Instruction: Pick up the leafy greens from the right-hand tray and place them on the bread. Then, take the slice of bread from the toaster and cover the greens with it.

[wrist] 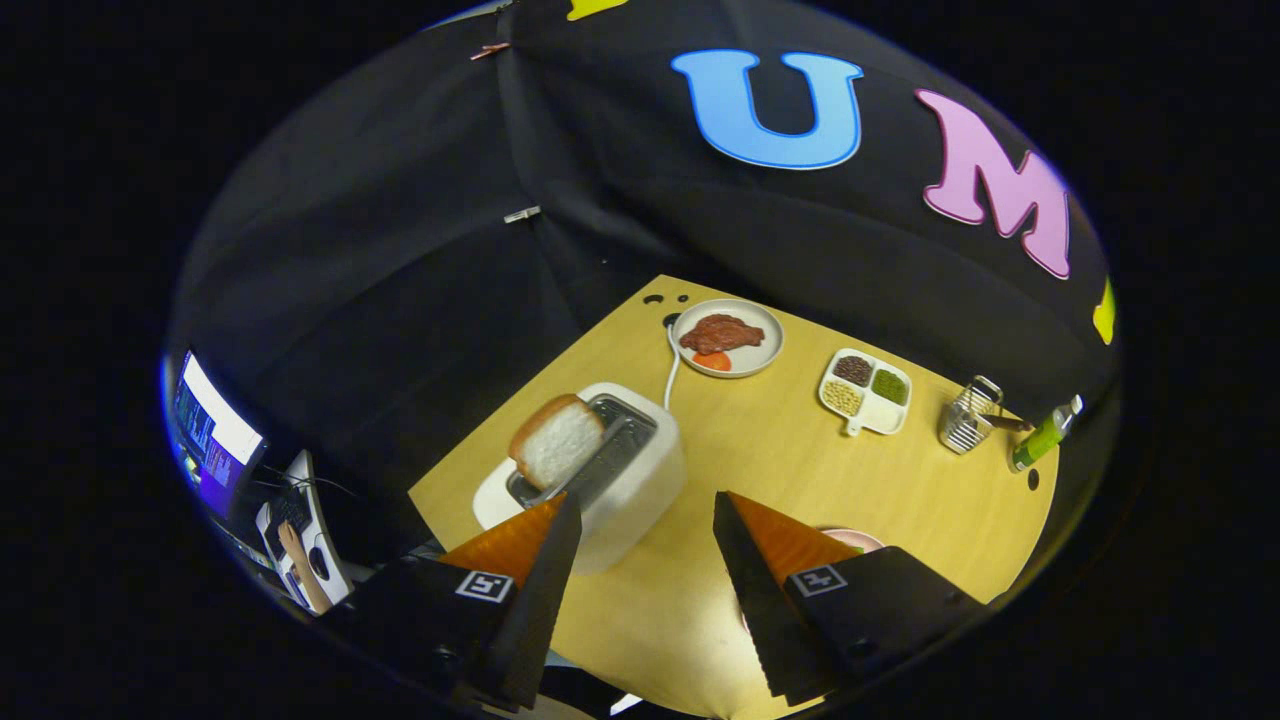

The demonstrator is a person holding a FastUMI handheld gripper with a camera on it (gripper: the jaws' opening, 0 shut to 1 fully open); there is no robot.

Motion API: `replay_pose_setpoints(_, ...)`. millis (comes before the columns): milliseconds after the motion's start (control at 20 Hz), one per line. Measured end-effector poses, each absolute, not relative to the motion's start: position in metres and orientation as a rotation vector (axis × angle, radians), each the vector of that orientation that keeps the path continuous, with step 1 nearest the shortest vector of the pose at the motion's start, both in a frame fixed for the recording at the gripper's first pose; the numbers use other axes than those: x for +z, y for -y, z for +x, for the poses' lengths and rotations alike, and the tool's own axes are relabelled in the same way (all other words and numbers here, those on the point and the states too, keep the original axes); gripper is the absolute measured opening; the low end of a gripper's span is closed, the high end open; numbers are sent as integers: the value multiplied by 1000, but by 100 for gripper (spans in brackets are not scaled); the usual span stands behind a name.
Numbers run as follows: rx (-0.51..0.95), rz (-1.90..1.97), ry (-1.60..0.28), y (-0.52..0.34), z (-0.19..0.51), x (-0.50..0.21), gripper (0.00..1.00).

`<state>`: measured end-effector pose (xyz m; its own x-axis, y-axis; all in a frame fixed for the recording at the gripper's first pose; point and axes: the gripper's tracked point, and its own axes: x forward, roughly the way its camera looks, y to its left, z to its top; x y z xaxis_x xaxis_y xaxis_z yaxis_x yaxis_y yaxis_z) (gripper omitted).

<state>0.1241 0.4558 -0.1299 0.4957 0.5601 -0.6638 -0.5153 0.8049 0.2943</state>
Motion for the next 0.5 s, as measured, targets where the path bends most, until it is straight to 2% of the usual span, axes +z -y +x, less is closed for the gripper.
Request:
replay_pose_setpoints(300,664,83,-858,-537,137,-138,85)
replay_pose_setpoints(500,591,128,-935,-566,149,-160,85)
